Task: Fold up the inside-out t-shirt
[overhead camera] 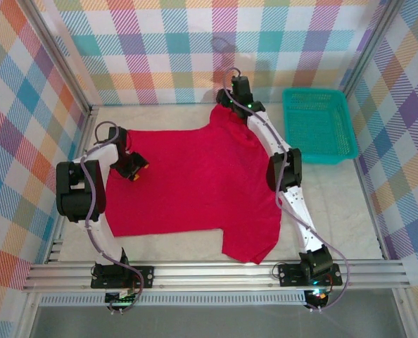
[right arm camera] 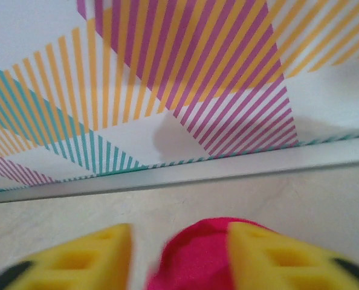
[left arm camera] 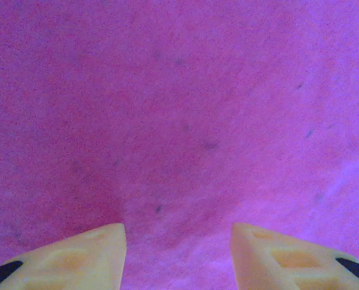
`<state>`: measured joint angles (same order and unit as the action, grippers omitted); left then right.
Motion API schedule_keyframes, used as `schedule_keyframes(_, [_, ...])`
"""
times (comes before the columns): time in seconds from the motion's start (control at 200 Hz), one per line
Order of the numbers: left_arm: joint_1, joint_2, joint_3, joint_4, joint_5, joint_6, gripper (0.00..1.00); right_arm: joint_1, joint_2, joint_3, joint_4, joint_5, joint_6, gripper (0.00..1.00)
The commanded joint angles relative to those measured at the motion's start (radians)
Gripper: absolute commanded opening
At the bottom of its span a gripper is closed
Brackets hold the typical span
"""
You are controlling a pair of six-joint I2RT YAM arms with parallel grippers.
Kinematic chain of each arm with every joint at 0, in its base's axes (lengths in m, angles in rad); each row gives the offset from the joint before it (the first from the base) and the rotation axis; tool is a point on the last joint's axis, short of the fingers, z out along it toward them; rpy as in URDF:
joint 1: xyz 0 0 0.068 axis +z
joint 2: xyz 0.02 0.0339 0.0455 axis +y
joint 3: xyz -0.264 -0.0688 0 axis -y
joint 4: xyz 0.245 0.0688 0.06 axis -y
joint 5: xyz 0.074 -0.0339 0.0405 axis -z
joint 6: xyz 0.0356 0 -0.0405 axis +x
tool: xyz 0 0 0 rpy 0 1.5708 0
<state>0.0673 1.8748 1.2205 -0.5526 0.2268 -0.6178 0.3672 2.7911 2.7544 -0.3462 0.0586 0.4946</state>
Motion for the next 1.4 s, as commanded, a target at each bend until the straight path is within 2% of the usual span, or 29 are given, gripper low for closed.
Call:
schedule_keyframes(0.0, [-0.006,-0.035,-0.003,-0.041,0.003,0.017,0.49,-0.007,0.013,0.028,-0.015,-0.034,-0.051,0.85])
schedule_keyframes(0.085, [-0.006,-0.045,0.011,-0.041,0.002,0.008,0.49,-0.007,-0.073,-0.100,-0.079,0.001,-0.045,0.85])
schedule_keyframes(0.24, [-0.010,-0.054,0.024,-0.044,0.013,-0.003,0.49,-0.010,-0.199,-0.340,-0.075,0.041,-0.073,0.75])
schedule_keyframes(0.42, [-0.022,-0.057,0.029,-0.041,0.007,-0.018,0.49,-0.030,-0.168,-0.294,-0.164,0.002,-0.057,0.74])
schedule_keyframes(0.54, [-0.023,-0.046,0.048,-0.040,0.013,-0.025,0.50,-0.030,-0.200,-0.295,-0.210,-0.028,-0.092,0.76])
schedule_keyframes(0.675, [-0.023,-0.009,0.136,-0.074,-0.001,-0.013,0.50,-0.030,-0.265,-0.322,-0.255,-0.015,-0.127,0.76])
schedule_keyframes(0.79, [-0.023,0.051,0.241,-0.086,0.000,-0.016,0.50,-0.031,-0.306,-0.398,-0.192,-0.083,-0.133,0.77])
schedule_keyframes(1.015, [-0.023,0.144,0.354,-0.103,0.016,-0.024,0.49,-0.035,-0.204,-0.319,-0.287,-0.149,-0.058,0.74])
schedule_keyframes(1.16, [-0.023,0.162,0.356,-0.107,0.018,-0.019,0.49,-0.047,-0.146,-0.310,-0.303,-0.147,-0.004,0.73])
schedule_keyframes(1.395, [-0.023,0.122,0.275,-0.079,0.061,-0.015,0.49,-0.104,0.007,-0.128,-0.476,-0.129,0.160,0.64])
